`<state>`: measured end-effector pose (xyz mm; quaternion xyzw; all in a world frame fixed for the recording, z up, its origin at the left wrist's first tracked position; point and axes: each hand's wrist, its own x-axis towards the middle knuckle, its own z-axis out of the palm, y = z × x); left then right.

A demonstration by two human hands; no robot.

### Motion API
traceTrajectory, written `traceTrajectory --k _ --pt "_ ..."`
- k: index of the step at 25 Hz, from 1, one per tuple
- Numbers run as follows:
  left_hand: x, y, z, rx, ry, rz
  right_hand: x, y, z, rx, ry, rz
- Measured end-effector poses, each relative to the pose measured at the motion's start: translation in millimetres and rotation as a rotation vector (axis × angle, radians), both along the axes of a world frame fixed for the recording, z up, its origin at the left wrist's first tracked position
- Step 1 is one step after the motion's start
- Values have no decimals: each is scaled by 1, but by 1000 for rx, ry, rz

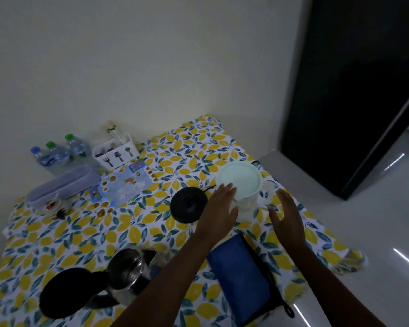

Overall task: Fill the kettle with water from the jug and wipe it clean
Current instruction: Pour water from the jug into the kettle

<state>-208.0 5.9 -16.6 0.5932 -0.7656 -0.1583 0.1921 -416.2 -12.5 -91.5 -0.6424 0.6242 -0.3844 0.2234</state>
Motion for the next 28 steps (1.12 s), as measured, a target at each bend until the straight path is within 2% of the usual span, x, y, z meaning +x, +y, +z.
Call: traceTrajectory --k 4,8,12,20,24,28 --pt "-24 -32 -2 58 -137 -34 -4 -49 11 22 -191 6" --pt "-36 -50 -8 107 -292 5 3 -91 10 322 -442 132" --pt "-41 -54 -17 63 -328 54 1 -109 -2 568 -461 87" --pt "-46 -75 -14 133 -374 91 -1 -110 -5 548 -570 158" --pt "-42 -76 -14 114 -462 -6 10 -103 0 560 -681 26" --pt "-28 -62 -5 117 -435 -35 20 -93 4 614 -742 -56"
